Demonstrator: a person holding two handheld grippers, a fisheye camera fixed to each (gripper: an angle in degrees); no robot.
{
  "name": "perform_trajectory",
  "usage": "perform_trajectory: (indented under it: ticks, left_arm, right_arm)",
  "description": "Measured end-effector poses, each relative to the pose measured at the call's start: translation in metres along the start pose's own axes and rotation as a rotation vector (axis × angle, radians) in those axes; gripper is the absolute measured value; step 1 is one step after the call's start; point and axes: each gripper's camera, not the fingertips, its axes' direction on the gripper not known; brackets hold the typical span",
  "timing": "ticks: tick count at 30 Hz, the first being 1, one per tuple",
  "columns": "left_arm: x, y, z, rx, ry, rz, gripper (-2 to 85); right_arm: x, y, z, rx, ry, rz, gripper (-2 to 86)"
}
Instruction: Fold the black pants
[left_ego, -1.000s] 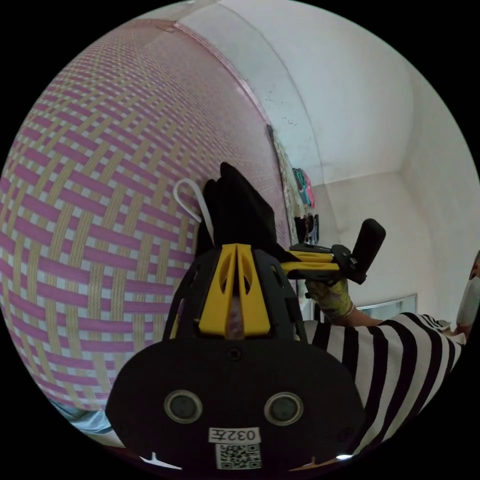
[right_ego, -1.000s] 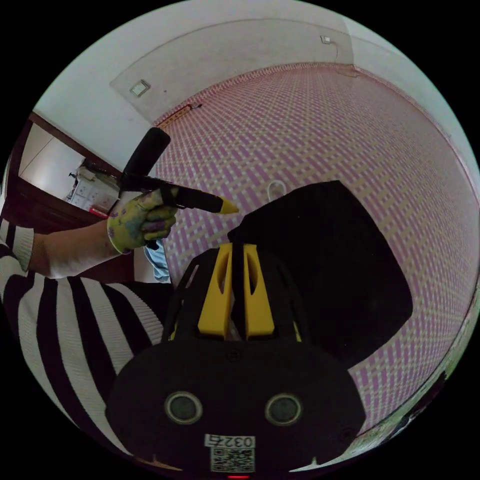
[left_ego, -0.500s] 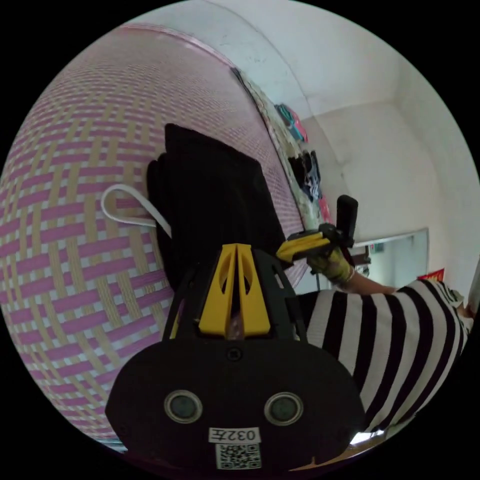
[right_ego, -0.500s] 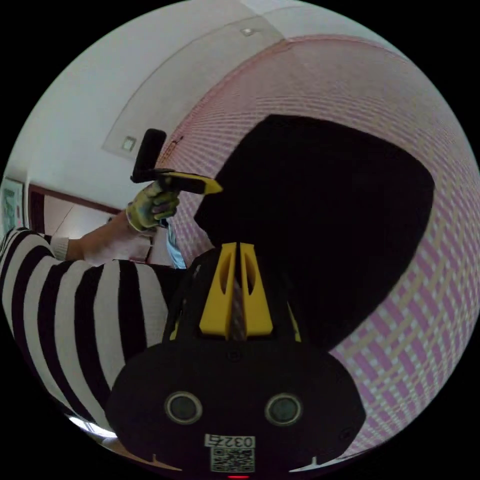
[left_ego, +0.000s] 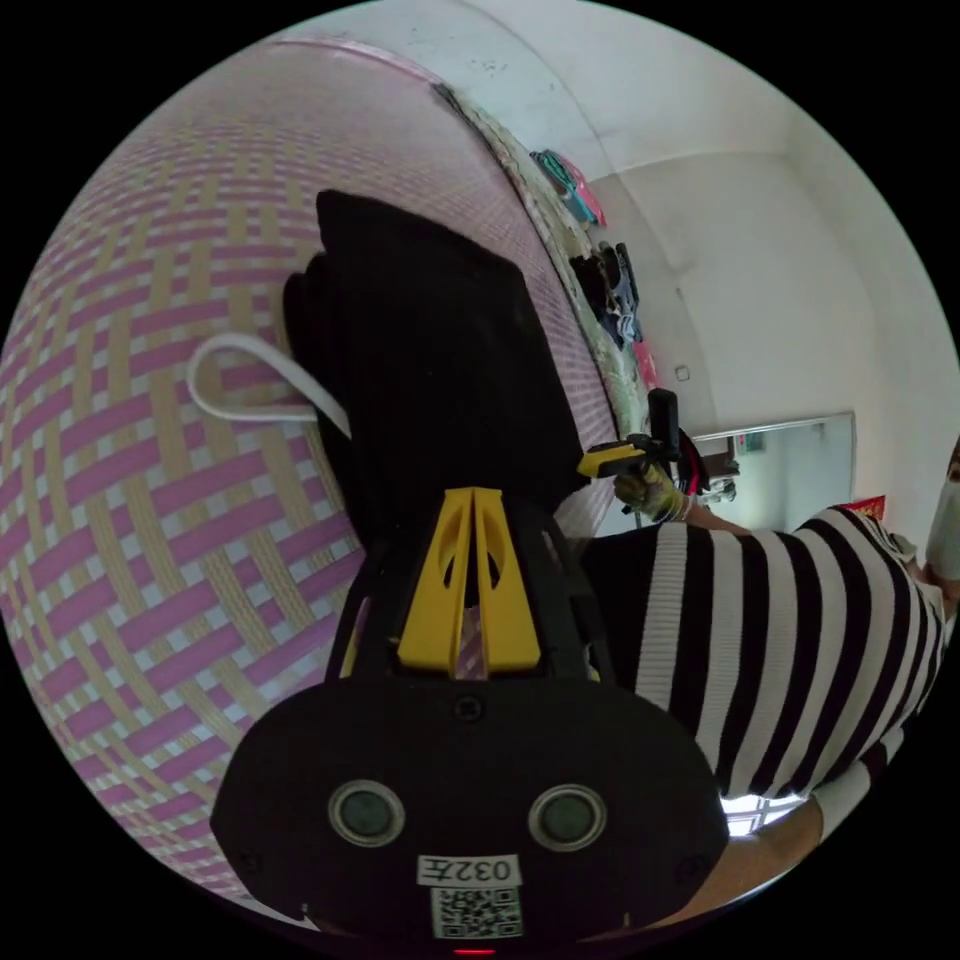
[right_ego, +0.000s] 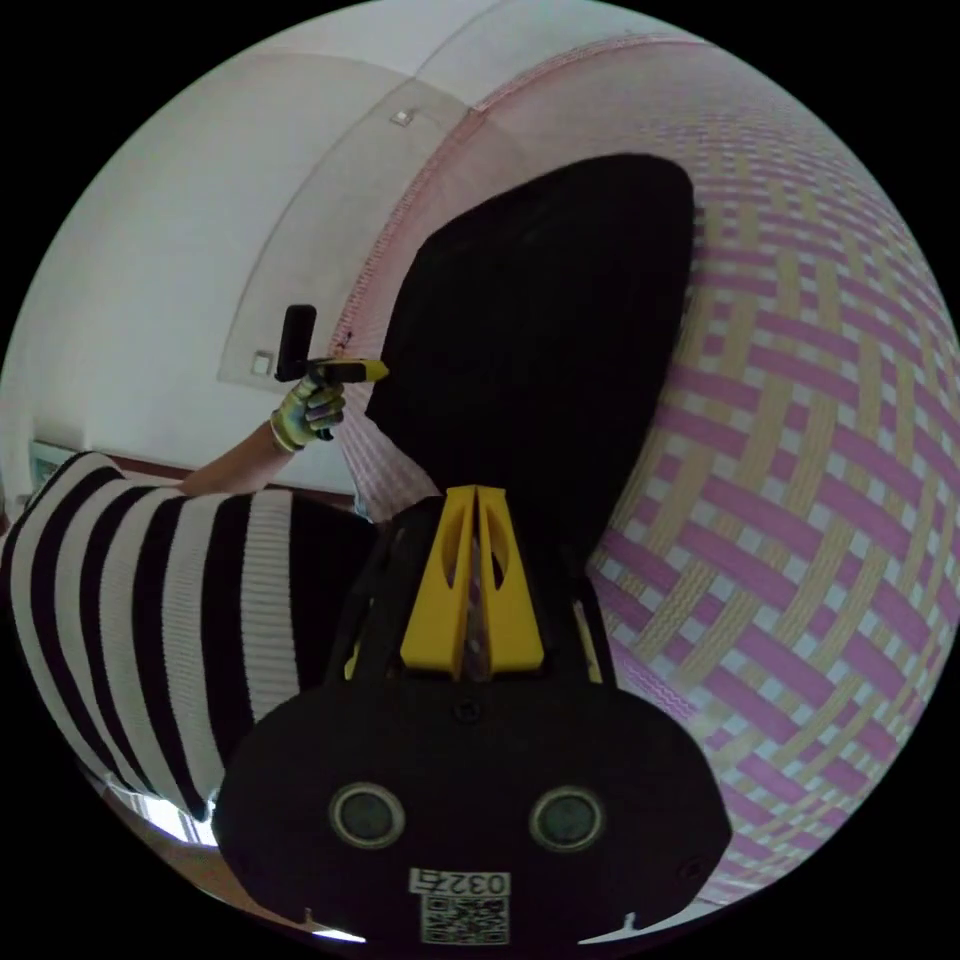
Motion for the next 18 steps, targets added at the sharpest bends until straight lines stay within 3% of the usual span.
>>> perform_trajectory:
  ticks: [4,7,13,18]
  left_arm:
    - [0.003,-0.024,-0.025,0.162,0.022,-0.056,-0.9]
    - [-0.004,-0.040,-0.022,0.187,-0.025,-0.134,-0.9]
    - [-0.033,-0.036,-0.009,0.244,0.067,-0.335,-1.0]
    - [-0.035,-0.023,-0.034,0.325,0.183,-0.389,-0.9]
  right_arm:
    - [0.021,-0.034,-0.055,0.174,-0.006,0.032,-1.0]
    - [0.037,-0.068,-0.075,0.237,-0.023,0.051,-0.9]
    - [0.090,-0.105,-0.073,0.119,0.012,0.190,-0.9]
    - [0.104,-0.087,-0.104,0.189,-0.080,0.214,-0.5]
